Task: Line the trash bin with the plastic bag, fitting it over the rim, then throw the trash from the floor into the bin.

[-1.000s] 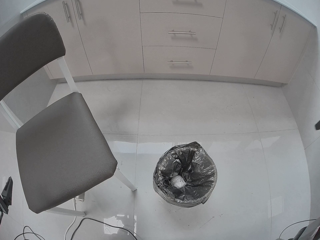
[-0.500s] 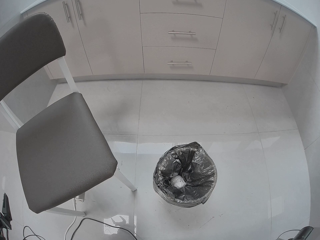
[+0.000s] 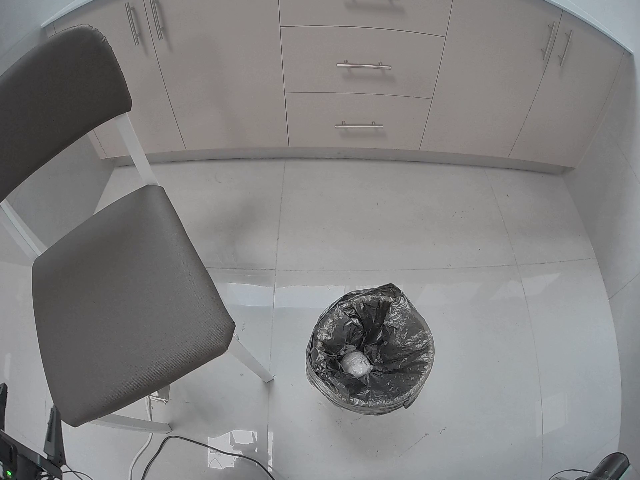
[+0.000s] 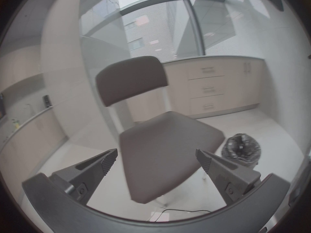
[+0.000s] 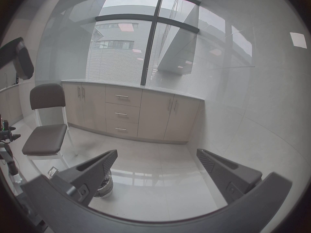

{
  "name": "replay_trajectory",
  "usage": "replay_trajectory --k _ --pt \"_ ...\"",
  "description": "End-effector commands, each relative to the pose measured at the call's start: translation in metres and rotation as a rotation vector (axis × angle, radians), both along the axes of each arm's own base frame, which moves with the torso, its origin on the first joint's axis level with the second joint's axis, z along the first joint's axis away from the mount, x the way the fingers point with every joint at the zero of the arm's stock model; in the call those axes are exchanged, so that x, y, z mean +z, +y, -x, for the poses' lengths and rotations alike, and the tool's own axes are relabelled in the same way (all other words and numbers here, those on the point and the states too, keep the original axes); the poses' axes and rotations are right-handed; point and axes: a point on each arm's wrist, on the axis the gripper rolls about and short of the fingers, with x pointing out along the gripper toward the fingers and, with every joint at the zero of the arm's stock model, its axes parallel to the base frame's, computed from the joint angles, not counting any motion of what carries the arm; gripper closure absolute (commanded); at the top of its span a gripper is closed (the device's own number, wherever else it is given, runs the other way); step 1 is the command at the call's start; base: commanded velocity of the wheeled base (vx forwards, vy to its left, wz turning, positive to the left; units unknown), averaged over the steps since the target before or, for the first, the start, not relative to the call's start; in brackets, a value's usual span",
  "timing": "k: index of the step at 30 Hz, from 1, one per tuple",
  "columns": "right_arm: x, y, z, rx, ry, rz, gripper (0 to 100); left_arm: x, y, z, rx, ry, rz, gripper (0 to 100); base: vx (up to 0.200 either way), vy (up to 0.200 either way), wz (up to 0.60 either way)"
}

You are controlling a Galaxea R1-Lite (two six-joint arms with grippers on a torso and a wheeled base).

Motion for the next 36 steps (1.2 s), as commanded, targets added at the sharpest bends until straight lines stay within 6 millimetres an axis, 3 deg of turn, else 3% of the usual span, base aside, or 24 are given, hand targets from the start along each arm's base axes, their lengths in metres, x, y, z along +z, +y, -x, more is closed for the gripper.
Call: replay_trajectory --k 1,8,15,18,21,25,26,31,32,36 --pt "-0.035 0.0 0.008 -0.02 -0.048 0.018 0 -0.012 -0.003 0.002 -0.127 -0.021 0.038 0 0.0 0.0 0.0" --pt "-0.046 0.002 -0.004 -0.021 0.008 0.024 0 -0.012 -0.002 0.002 -0.085 -0.025 0.1 0 0.0 0.0 0.0" --pt "-0.039 0.004 0.006 -0.152 -0.03 -0.02 0 -0.012 -0.002 0.002 -0.049 -0.029 0.098 0 0.0 0.0 0.0" --pt "-0.039 0.015 0.008 -0.243 -0.033 -0.026 0 -0.012 -0.002 0.002 -0.049 -0.029 0.1 0 0.0 0.0 0.0" --pt "-0.041 0.02 0.01 -0.285 -0.039 -0.021 0 -0.012 -0.002 0.002 -0.05 -0.031 0.106 0 0.0 0.0 0.0" --pt "-0.059 0.025 0.018 -0.269 -0.061 0.014 0 -0.012 -0.001 0.002 0.0 -0.036 0.099 0 0.0 0.0 0.0" --pt "-0.07 0.024 0.009 -0.255 -0.024 -0.003 0 -0.012 0.001 0.003 0.068 -0.038 0.085 0 0.0 0.0 0.0" --pt "-0.092 0.025 -0.015 -0.18 0.03 -0.141 0 -0.012 0.001 0.003 0.074 -0.043 0.109 0 0.0 0.0 0.0" --pt "-0.11 0.026 -0.034 -0.119 0.073 -0.154 0 -0.012 0.001 0.003 0.06 -0.047 0.137 0 0.0 0.0 0.0" --pt "-0.153 0.029 -0.075 -0.021 0.015 -0.118 0 -0.012 0.0 0.002 0.02 -0.049 0.159 0 0.0 0.0 0.0"
